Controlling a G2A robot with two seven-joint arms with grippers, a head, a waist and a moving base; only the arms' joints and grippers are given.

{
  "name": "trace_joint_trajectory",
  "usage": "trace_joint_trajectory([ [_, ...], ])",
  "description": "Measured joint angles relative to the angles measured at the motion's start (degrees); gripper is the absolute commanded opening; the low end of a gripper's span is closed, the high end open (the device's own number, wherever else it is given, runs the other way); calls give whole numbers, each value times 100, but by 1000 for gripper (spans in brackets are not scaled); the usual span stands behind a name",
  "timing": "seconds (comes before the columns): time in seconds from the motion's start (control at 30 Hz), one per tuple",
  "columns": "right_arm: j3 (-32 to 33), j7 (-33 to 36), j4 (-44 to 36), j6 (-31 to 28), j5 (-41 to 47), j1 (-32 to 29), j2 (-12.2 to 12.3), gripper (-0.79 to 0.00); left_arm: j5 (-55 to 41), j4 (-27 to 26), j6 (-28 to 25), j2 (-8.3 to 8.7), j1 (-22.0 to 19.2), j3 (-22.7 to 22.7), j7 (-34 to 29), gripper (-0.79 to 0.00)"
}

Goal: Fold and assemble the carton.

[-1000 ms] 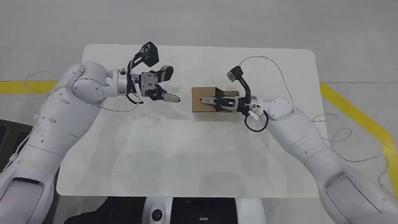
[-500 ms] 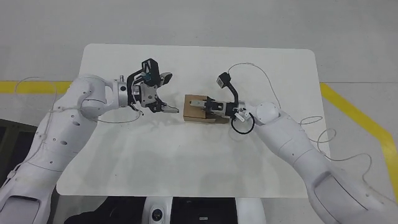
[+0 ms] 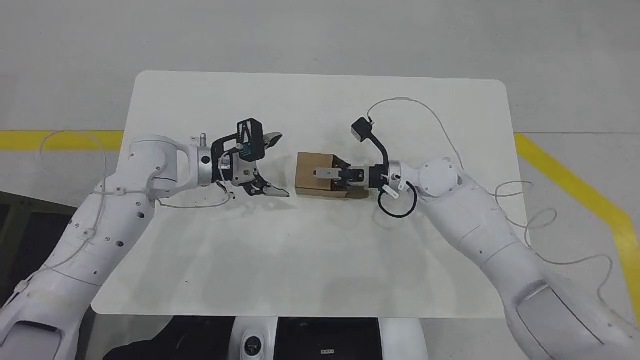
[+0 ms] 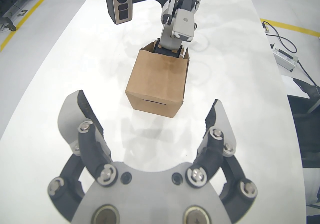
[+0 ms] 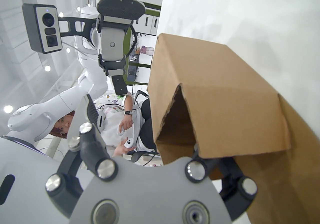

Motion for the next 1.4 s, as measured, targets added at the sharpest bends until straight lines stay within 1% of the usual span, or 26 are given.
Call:
trace_joint_trajectory([
  [0.23,603,195,-803,330,-270,-358,299,0,475,88,16,-102,-65,225,332,0],
  [0.47,1291,608,-1685,753,-727,-799,630,0,844,201,283,-213,-139,413,546,0],
  [0.57,1571,677,-2075,739,-1016,-977,746,0,943,273,411,-274,-193,515,610,0],
  [0.77,2105,418,-2608,508,-1265,-1304,897,0,1008,424,533,-381,-269,680,650,0],
  [0.83,2231,288,-2738,445,-1369,-1384,928,-548,1009,472,563,-414,-295,719,644,0],
  [0.87,2275,232,-2777,418,-1412,-1411,938,-785,1002,492,574,-429,-310,734,640,0],
  [1.07,2397,22,-2856,310,-1844,-1433,977,-785,915,617,614,-531,-440,828,587,0],
  [1.4,2395,21,-2854,313,-1844,-1433,977,-785,856,756,506,-650,-547,930,525,0],
])
